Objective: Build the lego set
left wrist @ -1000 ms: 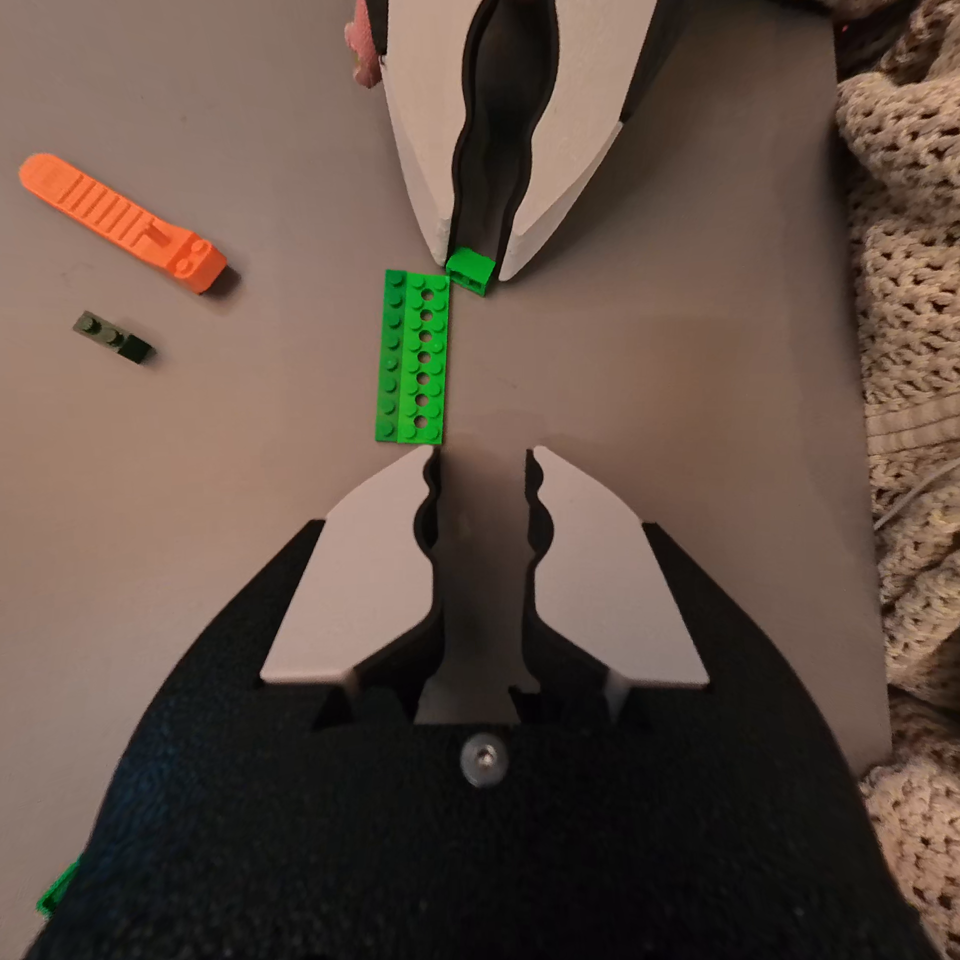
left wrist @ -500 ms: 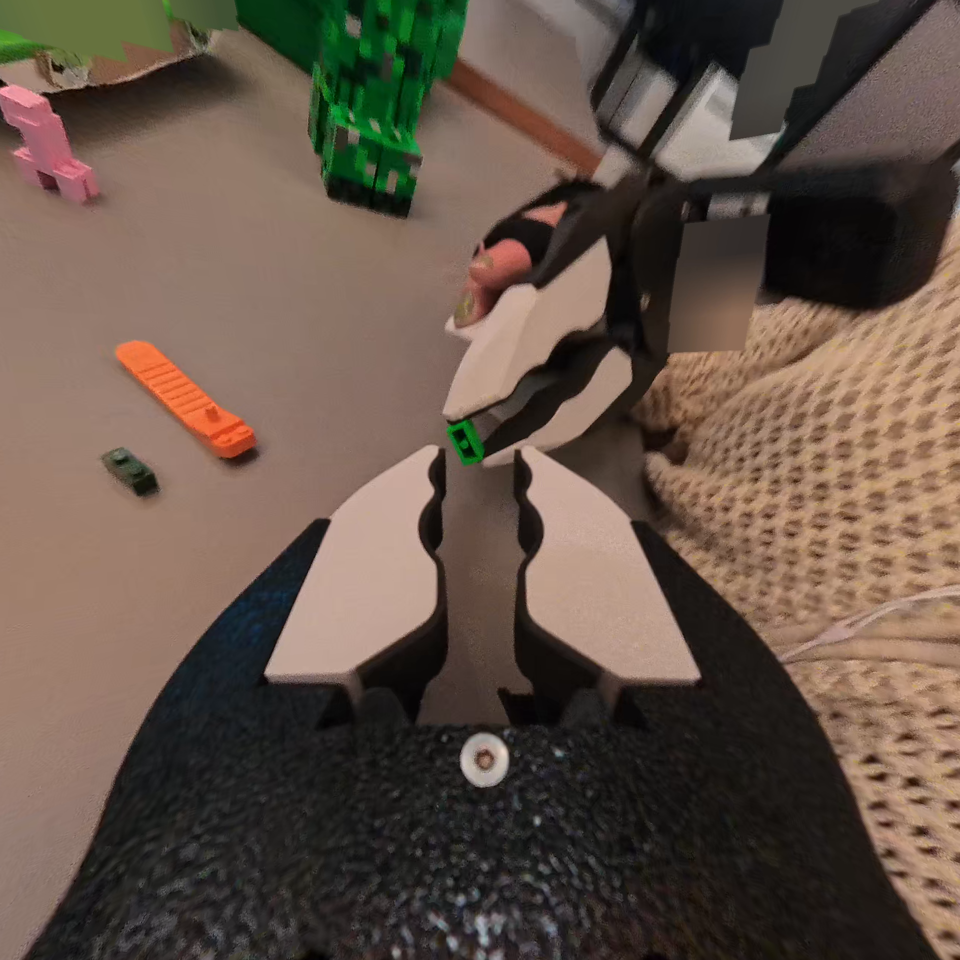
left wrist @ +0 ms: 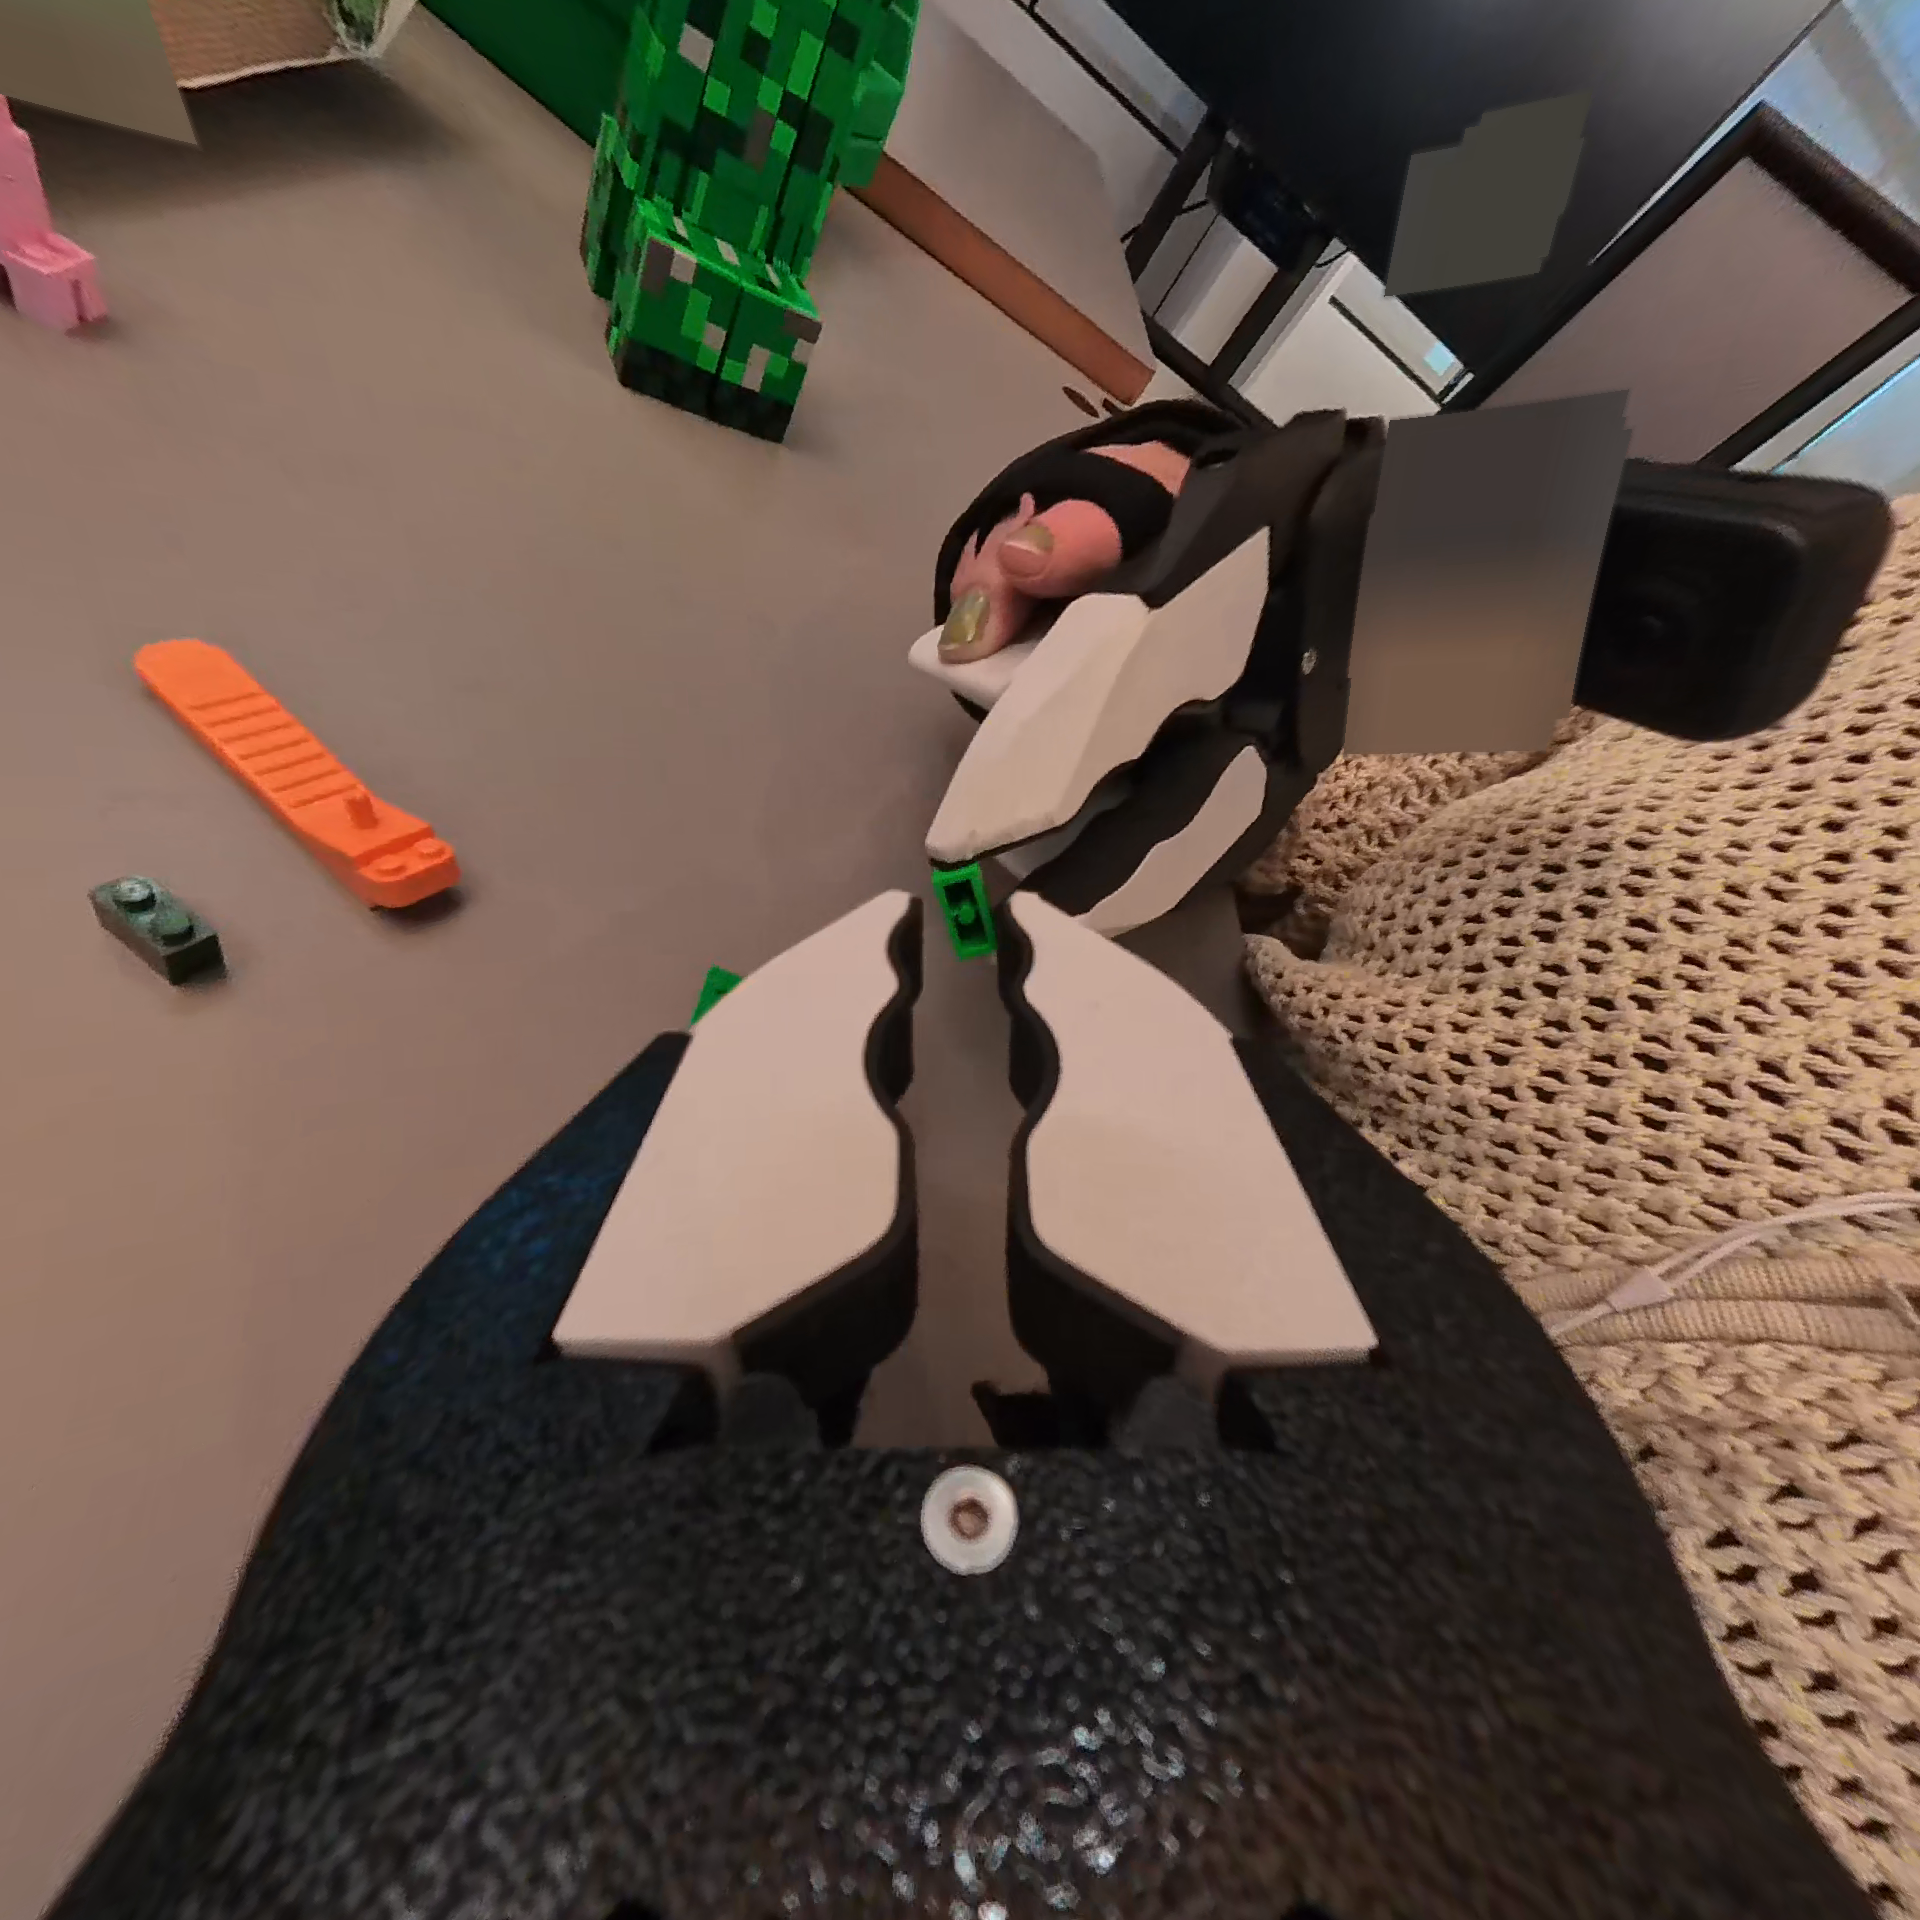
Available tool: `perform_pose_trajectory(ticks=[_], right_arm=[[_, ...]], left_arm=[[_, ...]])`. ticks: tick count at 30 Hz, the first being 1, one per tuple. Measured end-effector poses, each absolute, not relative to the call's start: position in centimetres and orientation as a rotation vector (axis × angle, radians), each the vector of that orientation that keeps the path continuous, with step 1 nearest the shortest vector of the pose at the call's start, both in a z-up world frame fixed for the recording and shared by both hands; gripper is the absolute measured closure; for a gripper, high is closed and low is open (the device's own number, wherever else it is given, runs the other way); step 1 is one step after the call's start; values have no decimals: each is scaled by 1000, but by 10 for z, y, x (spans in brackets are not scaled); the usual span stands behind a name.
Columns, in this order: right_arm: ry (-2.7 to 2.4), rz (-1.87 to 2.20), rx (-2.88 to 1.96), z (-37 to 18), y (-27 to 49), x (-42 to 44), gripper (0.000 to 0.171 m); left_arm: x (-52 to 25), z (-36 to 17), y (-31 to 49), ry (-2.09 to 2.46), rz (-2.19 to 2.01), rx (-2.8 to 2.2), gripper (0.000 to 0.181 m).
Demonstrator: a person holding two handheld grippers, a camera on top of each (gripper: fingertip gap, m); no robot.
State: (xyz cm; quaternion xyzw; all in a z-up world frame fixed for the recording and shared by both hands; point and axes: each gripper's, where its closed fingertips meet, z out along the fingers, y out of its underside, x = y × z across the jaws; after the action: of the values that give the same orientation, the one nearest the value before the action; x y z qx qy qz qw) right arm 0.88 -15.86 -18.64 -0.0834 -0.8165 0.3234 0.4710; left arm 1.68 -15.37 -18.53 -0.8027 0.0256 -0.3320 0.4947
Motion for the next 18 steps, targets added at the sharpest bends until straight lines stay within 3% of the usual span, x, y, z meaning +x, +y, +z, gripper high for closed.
perform_pose_trajectory(ticks=[5, 11, 18], right_arm=[[-1959, 827, -198, -179, -160, 10, 155], [-1820, 1198, -210, -138, -169, 29, 146], [-1721, 1354, -180, -114, -183, 37, 142]], left_arm=[[19, -179, -155, 58, -884, -1889, 173], [30, -126, -171, 29, -1401, -1460, 174], [35, -100, -183, 69, -1589, -1246, 174]])
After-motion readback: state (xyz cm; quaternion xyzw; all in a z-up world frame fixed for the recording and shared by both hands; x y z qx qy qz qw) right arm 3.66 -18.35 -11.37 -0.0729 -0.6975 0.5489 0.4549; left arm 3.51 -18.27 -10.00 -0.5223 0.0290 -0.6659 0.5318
